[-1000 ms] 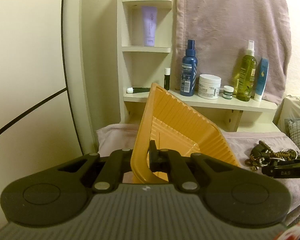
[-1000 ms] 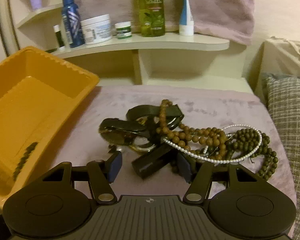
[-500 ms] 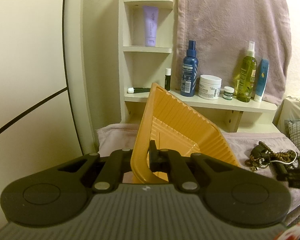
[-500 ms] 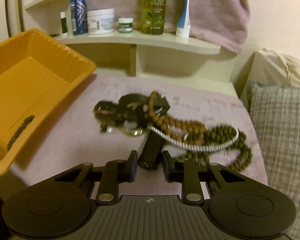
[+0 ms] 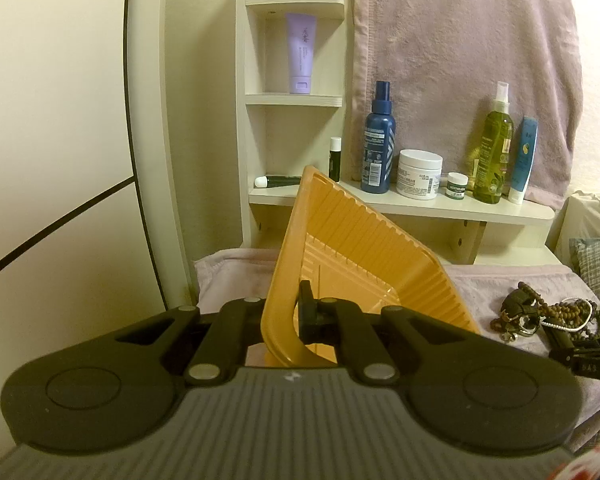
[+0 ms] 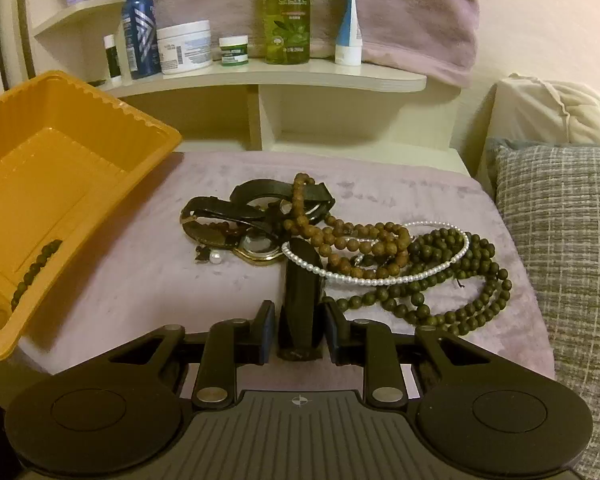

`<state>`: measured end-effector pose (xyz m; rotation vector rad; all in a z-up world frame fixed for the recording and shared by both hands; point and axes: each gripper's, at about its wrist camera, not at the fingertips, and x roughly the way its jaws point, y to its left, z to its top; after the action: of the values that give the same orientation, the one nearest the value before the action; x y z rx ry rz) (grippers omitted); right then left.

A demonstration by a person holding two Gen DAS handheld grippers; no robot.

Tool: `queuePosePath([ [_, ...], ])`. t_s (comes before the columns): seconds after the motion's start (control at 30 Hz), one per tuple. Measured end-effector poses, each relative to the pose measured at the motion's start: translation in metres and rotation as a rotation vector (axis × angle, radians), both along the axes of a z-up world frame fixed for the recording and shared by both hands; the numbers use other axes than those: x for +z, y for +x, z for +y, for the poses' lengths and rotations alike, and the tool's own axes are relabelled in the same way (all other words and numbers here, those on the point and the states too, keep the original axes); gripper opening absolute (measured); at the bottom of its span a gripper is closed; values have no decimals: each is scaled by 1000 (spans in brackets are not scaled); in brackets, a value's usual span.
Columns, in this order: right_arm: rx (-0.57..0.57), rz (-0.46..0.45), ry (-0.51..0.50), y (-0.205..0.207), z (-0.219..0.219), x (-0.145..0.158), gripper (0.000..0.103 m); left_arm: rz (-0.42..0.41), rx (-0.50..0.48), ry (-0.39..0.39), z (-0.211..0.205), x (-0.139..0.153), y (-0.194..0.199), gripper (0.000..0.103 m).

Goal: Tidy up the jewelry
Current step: 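Grasp the black watch strap in the pile with the right gripper, then carry the black watch into the orange tray and release it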

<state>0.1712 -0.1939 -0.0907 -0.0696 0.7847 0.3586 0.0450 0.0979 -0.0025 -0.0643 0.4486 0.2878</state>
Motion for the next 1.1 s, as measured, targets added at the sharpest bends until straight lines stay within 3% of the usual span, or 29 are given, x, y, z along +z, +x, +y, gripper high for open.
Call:
queuePosePath([
  [0.27,-11,32,52,-16,-7,13,23,0,-5,4,0,-1,0,6],
  [0.73,24,9,149,-27,5,34,23,0,-7,1,-1,0,-1,6],
  [0.93,150,-11,277,-29,37,61,23,0,-7,1,-1,-1,-1,6],
  [1.1,305,25,326,-31,82,62,23,0,-6,-2,-1,-1,-2,6],
])
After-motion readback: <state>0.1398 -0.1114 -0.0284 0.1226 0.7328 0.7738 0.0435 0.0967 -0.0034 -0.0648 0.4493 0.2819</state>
